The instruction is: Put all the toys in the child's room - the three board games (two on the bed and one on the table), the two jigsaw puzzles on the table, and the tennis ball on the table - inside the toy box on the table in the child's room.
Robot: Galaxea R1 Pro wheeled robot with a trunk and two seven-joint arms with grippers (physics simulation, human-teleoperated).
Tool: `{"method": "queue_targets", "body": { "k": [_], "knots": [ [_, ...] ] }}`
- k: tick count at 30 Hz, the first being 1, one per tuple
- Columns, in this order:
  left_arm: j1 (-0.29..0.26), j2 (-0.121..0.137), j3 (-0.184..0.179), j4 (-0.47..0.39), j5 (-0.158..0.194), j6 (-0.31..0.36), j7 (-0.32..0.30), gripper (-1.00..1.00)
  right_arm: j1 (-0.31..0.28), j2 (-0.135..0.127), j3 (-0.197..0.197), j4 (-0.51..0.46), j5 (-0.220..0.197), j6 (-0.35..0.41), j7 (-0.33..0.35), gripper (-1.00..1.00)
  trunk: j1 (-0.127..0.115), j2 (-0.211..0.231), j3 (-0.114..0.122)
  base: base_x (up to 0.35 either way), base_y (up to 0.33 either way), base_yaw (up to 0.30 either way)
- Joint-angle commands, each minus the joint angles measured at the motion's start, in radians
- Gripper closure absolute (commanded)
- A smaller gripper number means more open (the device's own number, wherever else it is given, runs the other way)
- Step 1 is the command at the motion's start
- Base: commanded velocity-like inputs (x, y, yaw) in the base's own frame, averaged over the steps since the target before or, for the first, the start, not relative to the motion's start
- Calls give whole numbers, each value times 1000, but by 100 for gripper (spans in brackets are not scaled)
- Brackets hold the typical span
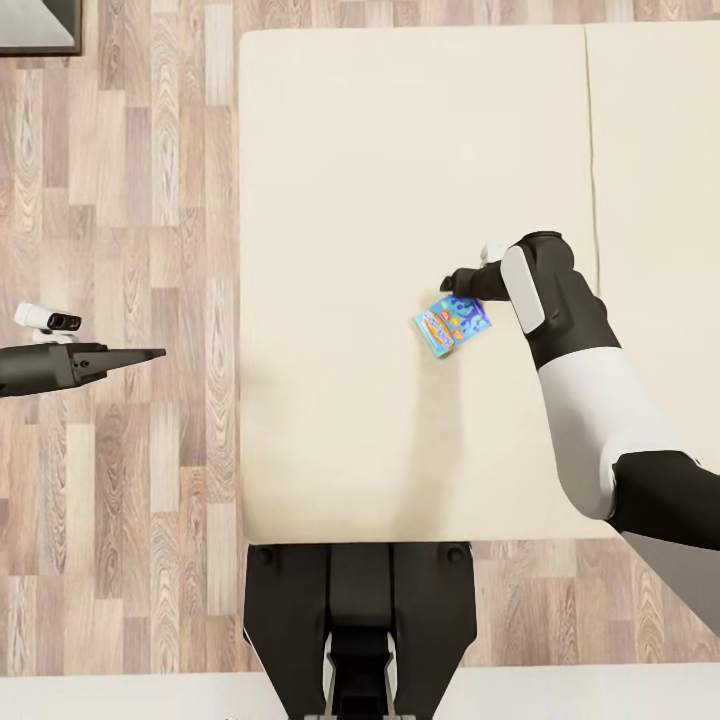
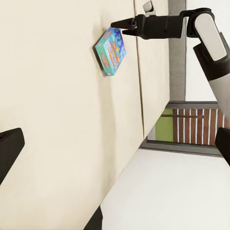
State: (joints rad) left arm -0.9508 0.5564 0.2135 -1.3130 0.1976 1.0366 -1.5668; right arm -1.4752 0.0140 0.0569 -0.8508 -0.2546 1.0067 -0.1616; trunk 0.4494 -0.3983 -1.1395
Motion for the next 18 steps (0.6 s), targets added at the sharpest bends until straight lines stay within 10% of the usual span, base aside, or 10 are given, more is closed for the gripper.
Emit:
{"method": "queue_targets", "body": {
  "k": [1,18],
  "knots": [
    [0,0,0,0,0,11,-4,-100,0,0,2,-1,-11,2,-10,-100,1,-2,-3,0,0,0],
    [0,0,0,0,0,11,-4,-100,0,8,2,-1,-11,-4,-10,-100,1,-2,-30,0,0,0]
  ]
}}
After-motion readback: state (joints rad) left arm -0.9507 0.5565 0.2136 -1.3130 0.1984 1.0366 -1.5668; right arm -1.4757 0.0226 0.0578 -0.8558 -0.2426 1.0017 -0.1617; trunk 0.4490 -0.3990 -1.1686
